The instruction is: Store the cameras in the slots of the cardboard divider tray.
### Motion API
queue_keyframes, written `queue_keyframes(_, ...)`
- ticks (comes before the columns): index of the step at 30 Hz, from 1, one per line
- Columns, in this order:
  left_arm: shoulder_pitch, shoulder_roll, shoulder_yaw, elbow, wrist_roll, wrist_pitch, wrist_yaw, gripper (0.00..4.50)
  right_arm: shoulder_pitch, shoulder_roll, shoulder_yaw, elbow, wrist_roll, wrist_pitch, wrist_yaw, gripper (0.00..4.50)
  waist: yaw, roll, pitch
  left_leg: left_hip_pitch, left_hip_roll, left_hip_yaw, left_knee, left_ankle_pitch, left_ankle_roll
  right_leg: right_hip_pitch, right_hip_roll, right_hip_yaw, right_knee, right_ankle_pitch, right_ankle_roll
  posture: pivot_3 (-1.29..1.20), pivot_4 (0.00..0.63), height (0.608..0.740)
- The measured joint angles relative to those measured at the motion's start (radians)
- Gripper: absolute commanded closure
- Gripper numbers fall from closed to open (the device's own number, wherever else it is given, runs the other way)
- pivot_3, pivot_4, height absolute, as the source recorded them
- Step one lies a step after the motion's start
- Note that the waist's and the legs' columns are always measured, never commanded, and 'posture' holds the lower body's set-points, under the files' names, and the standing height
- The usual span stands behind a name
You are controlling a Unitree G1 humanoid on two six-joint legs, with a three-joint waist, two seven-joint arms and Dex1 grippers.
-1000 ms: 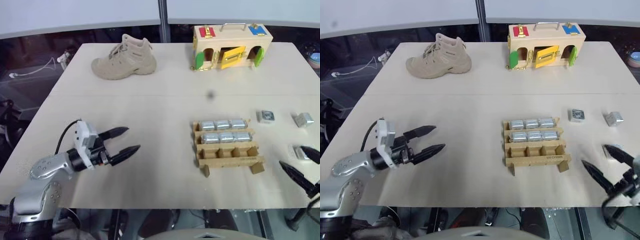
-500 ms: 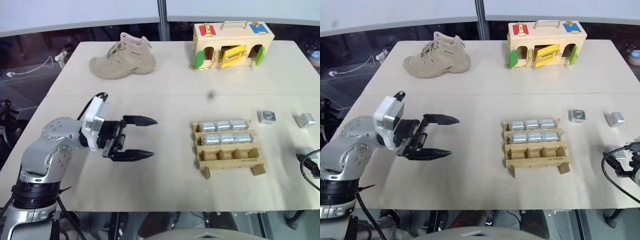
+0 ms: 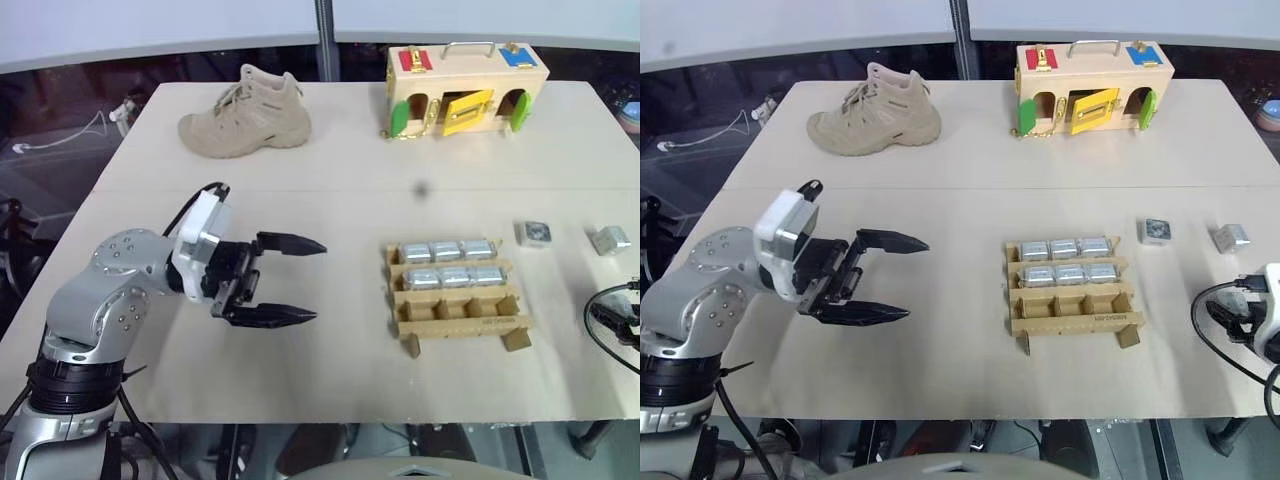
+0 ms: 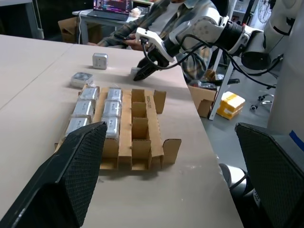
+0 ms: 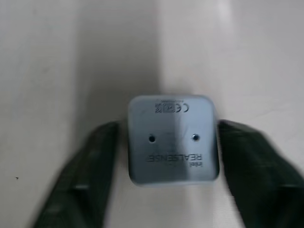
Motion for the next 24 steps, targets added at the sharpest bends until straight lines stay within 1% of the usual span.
queue_keyframes(5, 0.0, -0.001, 0.003, -0.023, -0.032, 0.04, 0.057, 0.0, 0.004, -0.003, 0.0, -0.008, -0.007, 0.014, 0.003, 2.57, 0.001, 0.0, 0.0, 0.0, 0.0, 0.0, 0.0, 0.0, 0.0, 0.0, 0.0, 0.0, 0.0, 0.0, 0.0, 0.0, 0.15, 0.74)
queue_keyframes(7, -0.015, -0.023, 0.003, -0.04, -0.038, 0.062, 0.131, 0.0, 0.038, -0.016, 0.007, -0.027, -0.036, -0.022, 0.013, 2.57, 0.005, 0.0, 0.0, 0.0, 0.0, 0.0, 0.0, 0.0, 0.0, 0.0, 0.0, -0.001, 0.0, 0.0, 0.0, 0.0, 0.15, 0.74)
queue_keyframes(8, -0.028, -0.042, 0.004, -0.045, -0.042, 0.075, 0.179, 0.0, 0.065, -0.027, 0.016, -0.043, -0.058, -0.06, 0.028, 2.57, 0.01, 0.0, 0.0, -0.001, 0.0, -0.001, 0.001, 0.0, 0.0, 0.0, 0.0, -0.001, 0.0, 0.0, 0.0, 0.0, 0.15, 0.74)
queue_keyframes(10, -0.068, -0.092, 0.01, -0.057, -0.066, 0.146, 0.342, 0.0, 0.1, -0.04, 0.036, -0.116, -0.111, -0.204, 0.08, 2.57, 0.008, 0.0, 0.0, -0.001, 0.0, 0.0, 0.002, 0.0, 0.0, 0.0, 0.0, 0.0, 0.0, 0.001, 0.001, 0.0, 0.15, 0.74)
queue_keyframes(11, -0.102, -0.094, 0.007, -0.073, -0.09, 0.226, 0.441, 0.0, 0.103, -0.058, 0.051, -0.172, -0.138, -0.29, 0.113, 2.57, 0.0, -0.001, 0.001, -0.001, 0.0, 0.001, 0.002, 0.0, -0.001, 0.0, 0.0, 0.001, 0.0, 0.001, 0.002, 0.0, 0.15, 0.74)
queue_keyframes(12, -0.128, -0.092, 0.001, -0.079, -0.105, 0.275, 0.49, 0.0, 0.1, -0.072, 0.06, -0.208, -0.152, -0.34, 0.13, 2.57, -0.004, -0.001, 0.001, -0.001, 0.0, 0.002, 0.003, -0.001, -0.002, 0.0, 0.001, 0.002, 0.001, 0.001, 0.003, 0.0, 0.15, 0.74)
queue_keyframes(13, -0.195, -0.088, -0.01, -0.075, -0.165, 0.391, 0.578, 0.0, 0.093, -0.113, 0.092, -0.265, -0.196, -0.428, 0.158, 2.57, -0.005, -0.001, 0.002, 0.0, 0.0, 0.002, 0.003, -0.001, -0.002, 0.0, 0.001, 0.002, 0.001, 0.002, 0.003, 0.0, 0.15, 0.74)
queue_keyframes(14, -0.246, -0.089, -0.017, -0.059, -0.217, 0.475, 0.629, 0.0, 0.076, -0.144, 0.125, -0.301, -0.221, -0.48, 0.175, 2.57, -0.006, -0.003, 0.003, 0.0, 0.0, 0.002, 0.005, -0.001, -0.002, 0.0, 0.002, 0.002, 0.001, 0.002, 0.005, 0.0, 0.15, 0.74)
queue_keyframes(15, -0.302, -0.105, -0.023, -0.017, -0.292, 0.563, 0.676, 0.0, 0.05, -0.17, 0.169, -0.333, -0.251, -0.527, 0.19, 2.57, -0.006, -0.004, 0.003, 0.0, 0.001, 0.001, 0.005, 0.0, -0.002, 0.001, 0.003, 0.002, 0.001, 0.003, 0.005, 0.0, 0.15, 0.74)
queue_keyframes(16, -0.331, -0.135, -0.023, 0.014, -0.331, 0.607, 0.713, 0.0, 0.027, -0.185, 0.203, -0.343, -0.271, -0.548, 0.195, 2.57, -0.004, -0.004, 0.003, 0.002, 0.001, 0.001, 0.006, 0.0, -0.003, 0.002, 0.005, 0.001, 0.001, 0.003, 0.006, 0.0, 0.15, 0.74)
queue_keyframes(18, -0.439, -0.261, -0.038, 0.134, -0.44, 0.717, 0.851, 0.0, -0.121, -0.213, 0.356, -0.383, -0.329, -0.614, 0.211, 2.57, -0.001, -0.006, 0.004, 0.001, 0.0, 0.001, 0.007, 0.0, -0.004, 0.002, 0.006, 0.002, 0.001, 0.005, 0.007, 0.0, 0.15, 0.74)
queue_keyframes(19, -0.457, -0.299, -0.05, 0.161, -0.476, 0.749, 0.899, 0.0, -0.169, -0.217, 0.406, -0.402, -0.349, -0.64, 0.219, 2.57, -0.001, -0.006, 0.004, 0.001, 0.001, 0.001, 0.007, 0.001, -0.004, 0.002, 0.004, 0.002, 0.001, 0.005, 0.007, 0.0, 0.15, 0.74)
queue_keyframes(20, -0.471, -0.337, -0.05, 0.194, -0.507, 0.776, 0.952, 0.0, -0.222, -0.219, 0.456, -0.409, -0.371, -0.661, 0.226, 2.57, -0.001, -0.007, 0.004, 0.0, 0.001, 0.001, 0.007, 0.0, -0.004, 0.002, 0.003, 0.002, 0.001, 0.005, 0.007, 0.0, 0.15, 0.74)
queue_keyframes(21, -0.497, -0.389, -0.05, 0.245, -0.526, 0.792, 1.019, 0.0, -0.311, -0.213, 0.525, -0.402, -0.397, -0.675, 0.233, 2.57, -0.002, -0.009, 0.006, -0.001, 0.001, 0.001, 0.007, 0.001, -0.003, 0.001, 0.004, 0.002, 0.001, 0.006, 0.005, 0.0, 0.15, 0.74)
queue_keyframes(22, -0.503, -0.4, -0.053, 0.252, -0.528, 0.794, 1.031, 0.0, -0.327, -0.212, 0.535, -0.403, -0.401, -0.678, 0.234, 2.57, -0.002, -0.01, 0.006, -0.003, 0.001, 0.001, 0.007, 0.002, -0.002, -0.001, 0.004, 0.002, 0.0, 0.006, 0.004, 0.0, 0.15, 0.74)
queue_keyframes(24, -0.535, -0.444, -0.052, 0.289, -0.534, 0.807, 1.089, 0.0, -0.458, -0.176, 0.622, -0.396, -0.42, -0.675, 0.252, 2.57, -0.007, -0.011, 0.006, -0.011, 0.003, 0.002, 0.011, 0.003, 0.0, -0.008, 0.005, 0.002, 0.0, 0.008, 0.002, 0.0, 0.15, 0.74)
